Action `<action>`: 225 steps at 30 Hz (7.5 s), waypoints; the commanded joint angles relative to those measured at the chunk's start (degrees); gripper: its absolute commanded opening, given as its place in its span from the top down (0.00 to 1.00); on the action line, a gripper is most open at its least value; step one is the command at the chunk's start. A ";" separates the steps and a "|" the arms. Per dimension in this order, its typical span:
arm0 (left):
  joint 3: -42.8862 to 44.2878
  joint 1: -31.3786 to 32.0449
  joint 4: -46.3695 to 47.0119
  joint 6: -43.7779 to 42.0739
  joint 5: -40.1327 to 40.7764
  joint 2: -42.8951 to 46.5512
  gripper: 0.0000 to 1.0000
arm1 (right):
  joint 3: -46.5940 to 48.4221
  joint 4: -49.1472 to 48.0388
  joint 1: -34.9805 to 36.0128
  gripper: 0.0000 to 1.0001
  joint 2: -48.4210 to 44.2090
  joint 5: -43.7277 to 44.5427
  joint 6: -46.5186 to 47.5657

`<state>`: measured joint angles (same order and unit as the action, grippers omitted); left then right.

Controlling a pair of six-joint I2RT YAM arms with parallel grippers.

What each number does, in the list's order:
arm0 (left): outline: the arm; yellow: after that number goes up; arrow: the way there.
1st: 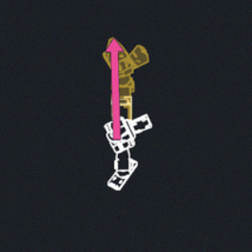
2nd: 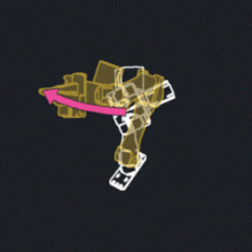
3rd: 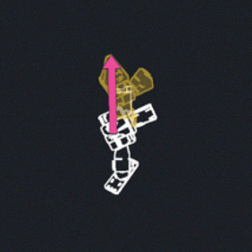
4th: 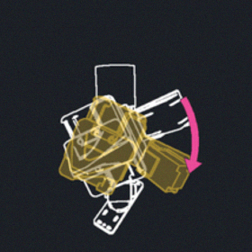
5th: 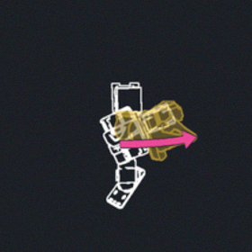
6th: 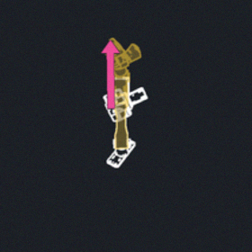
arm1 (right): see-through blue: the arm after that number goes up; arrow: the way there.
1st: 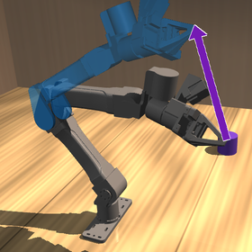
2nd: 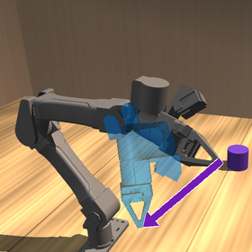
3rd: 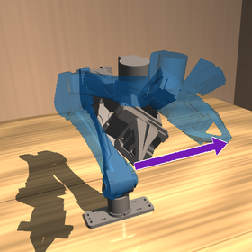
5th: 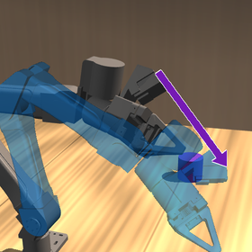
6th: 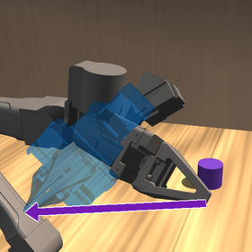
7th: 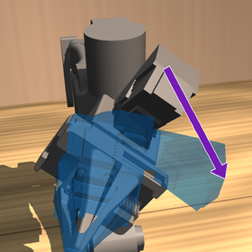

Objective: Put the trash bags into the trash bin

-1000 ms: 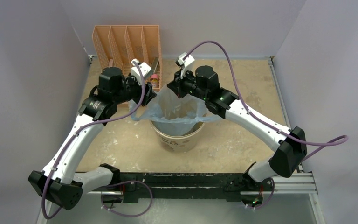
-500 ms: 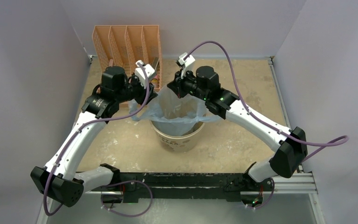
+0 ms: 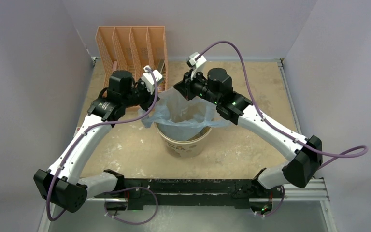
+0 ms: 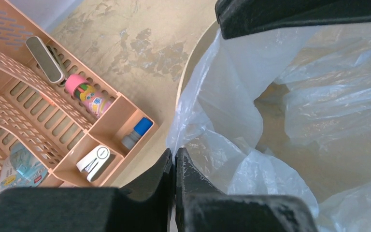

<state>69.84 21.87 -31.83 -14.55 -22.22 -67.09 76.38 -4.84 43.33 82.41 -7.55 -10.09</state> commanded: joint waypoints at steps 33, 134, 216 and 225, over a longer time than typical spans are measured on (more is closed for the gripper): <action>-2.29 -0.16 0.20 3.07 0.08 3.72 1.00 | -18.73 4.08 -5.88 0.73 -24.02 -1.82 21.55; -7.12 -10.60 -0.28 37.08 21.90 7.51 0.40 | -7.53 6.60 -14.59 0.28 -23.66 -19.98 4.34; -15.89 -11.67 13.70 37.22 3.63 1.84 1.00 | -17.87 -0.52 -29.03 0.92 -4.40 -21.11 -19.50; -12.25 -11.67 14.30 33.69 2.35 6.40 1.00 | -14.24 -1.32 -30.50 0.51 -10.51 -27.05 -19.52</action>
<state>54.68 10.57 -20.56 21.63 -17.87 -63.79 59.75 -3.79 12.97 73.76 -29.67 -29.91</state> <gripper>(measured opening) 0.007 0.415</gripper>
